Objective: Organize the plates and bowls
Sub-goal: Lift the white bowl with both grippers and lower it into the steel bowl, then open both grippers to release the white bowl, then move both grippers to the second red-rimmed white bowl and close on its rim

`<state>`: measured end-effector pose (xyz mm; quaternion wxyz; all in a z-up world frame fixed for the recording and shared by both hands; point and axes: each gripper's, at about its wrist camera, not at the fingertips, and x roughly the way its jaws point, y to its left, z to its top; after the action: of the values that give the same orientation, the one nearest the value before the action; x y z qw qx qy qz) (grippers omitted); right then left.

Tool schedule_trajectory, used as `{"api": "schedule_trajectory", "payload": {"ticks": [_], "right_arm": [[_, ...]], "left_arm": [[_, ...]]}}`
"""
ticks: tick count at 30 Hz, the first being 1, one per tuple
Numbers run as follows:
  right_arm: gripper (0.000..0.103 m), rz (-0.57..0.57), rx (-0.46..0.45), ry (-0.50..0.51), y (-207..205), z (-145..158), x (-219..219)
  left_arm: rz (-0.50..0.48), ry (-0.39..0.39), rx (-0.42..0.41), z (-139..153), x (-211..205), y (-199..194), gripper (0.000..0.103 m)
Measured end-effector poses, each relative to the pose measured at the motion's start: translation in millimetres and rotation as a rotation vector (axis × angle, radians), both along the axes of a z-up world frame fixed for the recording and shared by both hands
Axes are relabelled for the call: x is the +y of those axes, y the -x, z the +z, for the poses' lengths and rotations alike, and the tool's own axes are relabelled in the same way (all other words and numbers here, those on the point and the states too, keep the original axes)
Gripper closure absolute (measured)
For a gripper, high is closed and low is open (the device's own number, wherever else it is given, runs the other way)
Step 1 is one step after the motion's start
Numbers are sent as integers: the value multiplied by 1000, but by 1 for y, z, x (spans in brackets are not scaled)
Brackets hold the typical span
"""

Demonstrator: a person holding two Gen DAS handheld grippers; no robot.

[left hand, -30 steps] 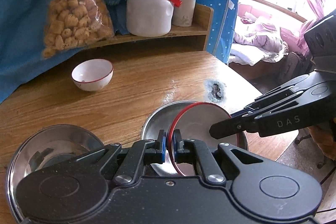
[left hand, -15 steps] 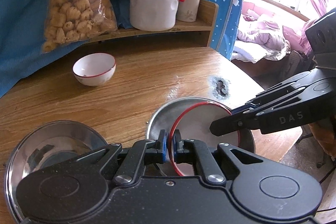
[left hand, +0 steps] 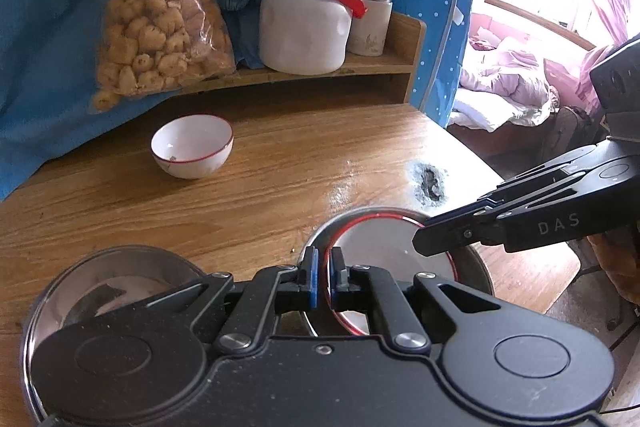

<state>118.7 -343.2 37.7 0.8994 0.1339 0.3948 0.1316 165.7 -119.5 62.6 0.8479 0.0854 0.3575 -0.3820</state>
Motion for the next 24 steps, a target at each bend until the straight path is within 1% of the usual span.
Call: {"api": "schedule_trajectory", "payload": {"ticks": [7,10,11,12,13,14,15,16,17,18,19,21,23,24], "right_arm": [[86,1,-61,-12,8,14,-4],[86,-3,-94,-6,9,20,-4],[76,-5,-105,-7,9,22,-5],[56,-6,-114,-8,7,23,-6],[46,-5,-122,-7,6,25,-8],[34,-7,-130,-7,5,26,-9],[31,-11,-135,-6,3,26,-11],[30,-13,-136,-6,0,27,-13],[24,-16,-138,-5,-2,27,-14],[15,-24,-142,-3,-4,28,-15],[12,-38,-150,1,-6,29,-16],[6,-49,-161,8,-12,30,-18],[0,-63,-165,17,-19,31,-19],[0,-73,-168,23,-22,31,-20]], "left_arm": [[17,36,-21,12,3,-5,96],[43,49,-26,16,6,-12,90],[54,51,-27,16,7,-15,86],[70,53,-28,17,9,-19,85],[84,54,-28,17,10,-22,82],[98,54,-27,18,12,-26,74],[118,60,-25,18,14,-30,63],[139,66,-23,18,16,-35,56],[160,73,-22,18,18,-39,43],[183,81,-23,18,20,-44,33],[209,94,-25,18,23,-48,30],[247,123,-17,17,28,-56,13],[285,145,7,14,33,-64,4],[300,153,18,13,34,-69,2]]}}
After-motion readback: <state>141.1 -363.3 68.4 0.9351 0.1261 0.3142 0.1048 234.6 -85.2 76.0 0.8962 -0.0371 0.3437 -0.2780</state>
